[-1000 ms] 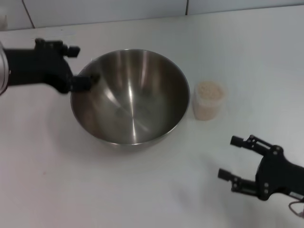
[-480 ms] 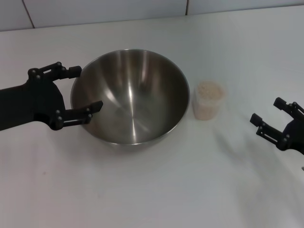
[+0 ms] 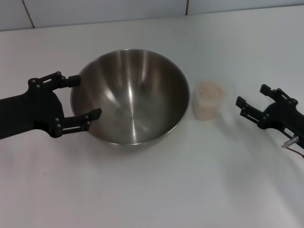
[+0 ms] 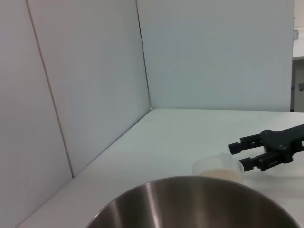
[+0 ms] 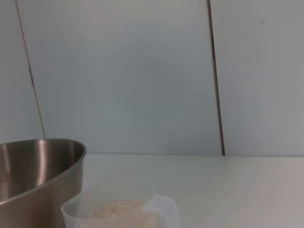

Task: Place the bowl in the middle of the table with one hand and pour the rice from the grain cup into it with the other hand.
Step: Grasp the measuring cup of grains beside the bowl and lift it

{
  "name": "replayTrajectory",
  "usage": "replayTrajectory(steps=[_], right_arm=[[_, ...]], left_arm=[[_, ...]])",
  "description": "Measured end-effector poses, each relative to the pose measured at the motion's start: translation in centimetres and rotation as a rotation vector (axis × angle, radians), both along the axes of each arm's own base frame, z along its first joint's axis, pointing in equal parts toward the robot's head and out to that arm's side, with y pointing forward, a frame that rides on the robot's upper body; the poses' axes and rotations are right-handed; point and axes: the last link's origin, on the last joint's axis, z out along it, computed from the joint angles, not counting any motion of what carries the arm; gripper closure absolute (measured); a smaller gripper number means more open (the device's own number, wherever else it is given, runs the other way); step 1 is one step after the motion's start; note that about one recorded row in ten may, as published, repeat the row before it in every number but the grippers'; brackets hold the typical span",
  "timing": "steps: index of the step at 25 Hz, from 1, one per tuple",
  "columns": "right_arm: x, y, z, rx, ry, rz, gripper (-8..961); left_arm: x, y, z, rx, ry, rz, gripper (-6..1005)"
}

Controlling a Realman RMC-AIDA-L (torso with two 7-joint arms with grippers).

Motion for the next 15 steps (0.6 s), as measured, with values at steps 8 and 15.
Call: replayTrajectory(steps=[8,15], right_arm=[[-0.7,1.6,-1.2,-0.039,-0.017,-0.014,113],[-0.9,2.1,-1.2,-0.031,-0.016,-0.014,115]], left_arm=[[-0.2,0.0,-0.2,-0.008,-0.004,0.007,152],[-0.1,0.1,-0.3,-0.012,-0.002,0.006,152]])
